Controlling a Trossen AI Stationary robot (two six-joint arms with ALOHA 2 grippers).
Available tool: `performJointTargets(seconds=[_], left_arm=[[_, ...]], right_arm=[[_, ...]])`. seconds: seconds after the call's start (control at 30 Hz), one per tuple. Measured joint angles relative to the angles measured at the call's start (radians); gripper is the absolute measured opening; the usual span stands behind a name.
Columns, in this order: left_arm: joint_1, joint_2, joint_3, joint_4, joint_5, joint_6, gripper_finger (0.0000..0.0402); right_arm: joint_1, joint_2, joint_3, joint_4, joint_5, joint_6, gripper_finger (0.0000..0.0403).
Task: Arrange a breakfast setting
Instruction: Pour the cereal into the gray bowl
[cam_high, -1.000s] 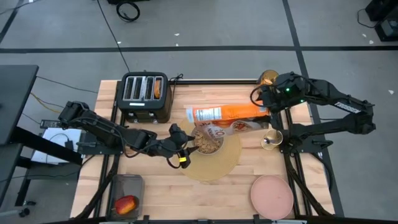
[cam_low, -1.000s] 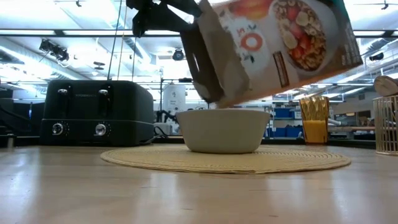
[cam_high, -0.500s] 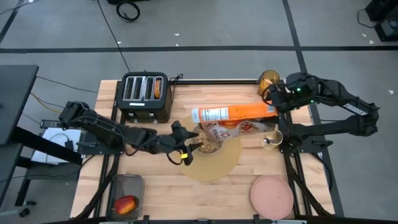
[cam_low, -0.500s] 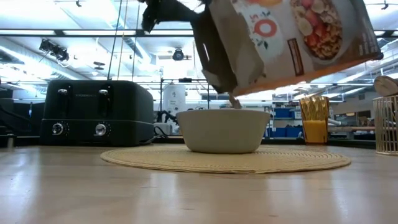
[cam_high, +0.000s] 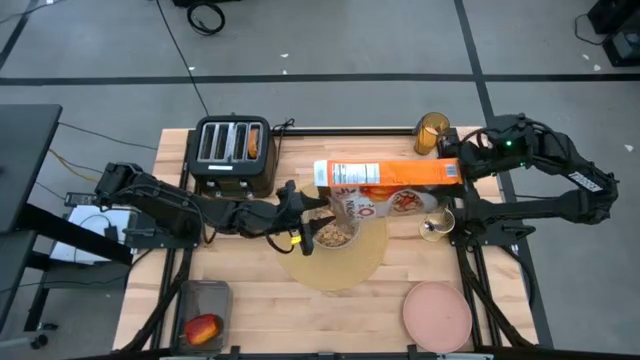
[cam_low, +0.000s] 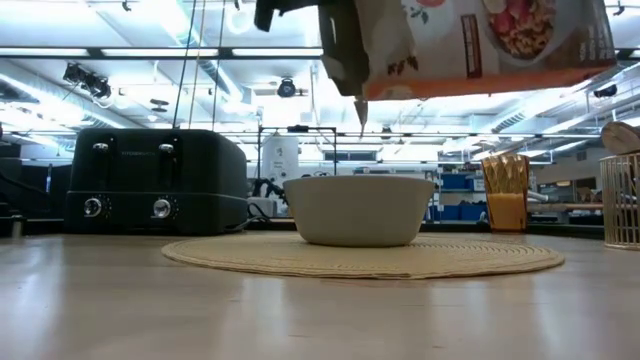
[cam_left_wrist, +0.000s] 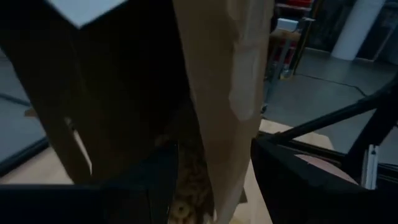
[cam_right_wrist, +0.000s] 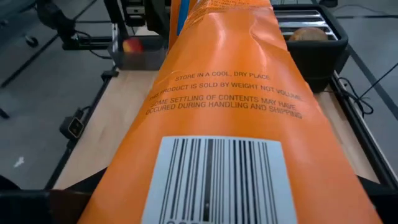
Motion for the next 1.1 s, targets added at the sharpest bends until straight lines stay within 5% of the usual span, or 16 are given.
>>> performJointTargets(seconds=[0.57, 0.83, 1.1], left_arm=[[0.05, 0.0, 0.008, 0.16, 0.103, 0.056, 0.0205], [0.07, 0.001, 0.193, -0.068, 0.117, 0.085, 0.018], [0.138, 0.001, 0.407, -0.377, 0.197, 0.083, 0.0103]], right_arm=[[0.0, -0.043, 0.0, 0.182, -0.035, 0.061, 0.0292], [0.0, -0.063, 0.0, 0.283, -0.019, 0.091, 0.0292], [0.0, -0.061, 0.0, 0.368, 0.03, 0.094, 0.0292]])
